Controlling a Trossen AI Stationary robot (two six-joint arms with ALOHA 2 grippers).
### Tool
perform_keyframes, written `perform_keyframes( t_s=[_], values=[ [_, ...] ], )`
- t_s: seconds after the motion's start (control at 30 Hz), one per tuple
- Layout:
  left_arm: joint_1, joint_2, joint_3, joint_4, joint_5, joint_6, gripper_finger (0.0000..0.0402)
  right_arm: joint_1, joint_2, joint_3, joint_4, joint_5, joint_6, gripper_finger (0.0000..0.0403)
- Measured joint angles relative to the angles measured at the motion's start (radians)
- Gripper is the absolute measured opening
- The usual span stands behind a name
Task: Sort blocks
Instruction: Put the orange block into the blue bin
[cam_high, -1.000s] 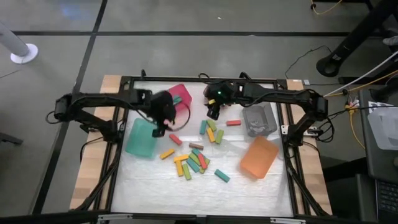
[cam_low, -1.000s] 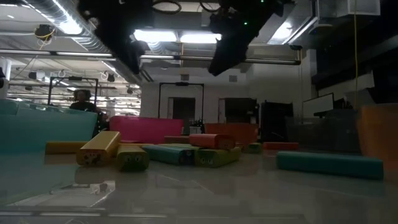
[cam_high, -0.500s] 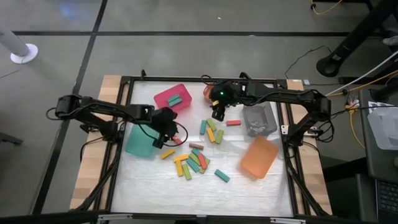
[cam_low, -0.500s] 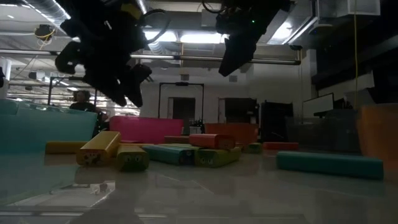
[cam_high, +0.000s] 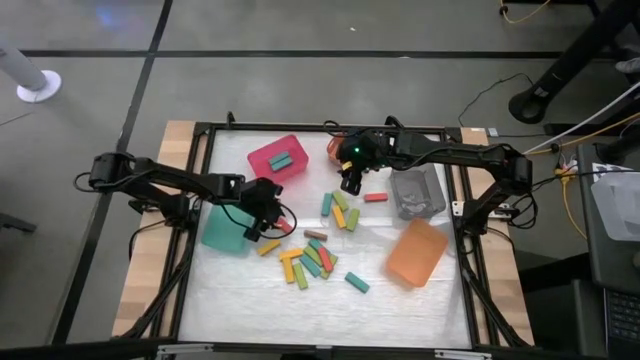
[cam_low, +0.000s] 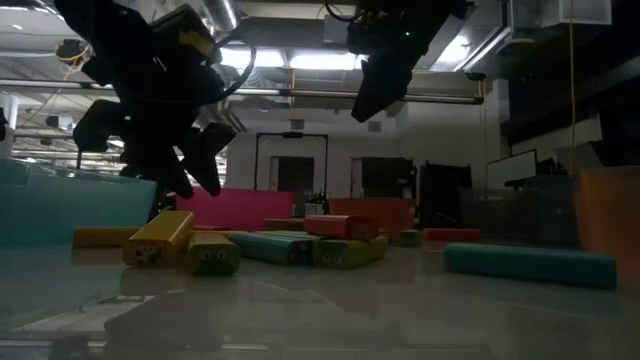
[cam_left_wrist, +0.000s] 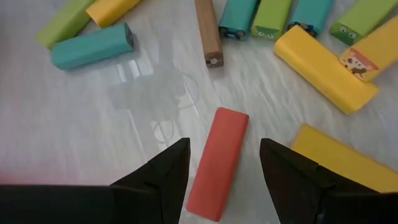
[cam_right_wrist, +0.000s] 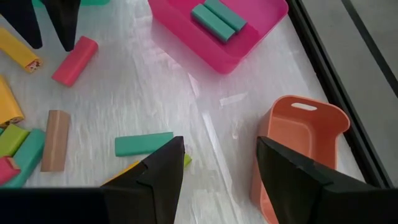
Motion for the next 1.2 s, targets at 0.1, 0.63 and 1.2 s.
perform_keyframes(
  t_s=[0.1, 0.63, 1.2],
  values=[
    [0.000, 0.028, 0.000, 0.029, 0.000, -0.022, 0.0182, 0.000, 0.000, 0.000, 0.001, 0.000, 0.006, 0.0202],
    [0.001, 0.301, 0.155, -0.101, 0.017, 0.004, 0.0182, 0.000, 0.000, 0.000, 0.007, 0.000, 0.031, 0.0202],
    [0.016, 0.322, 0.333, -0.314, -0.050, 0.104, 0.0081, 0.105, 0.001, 0.000, 0.042, -0.017, 0.037, 0.0202]
  ],
)
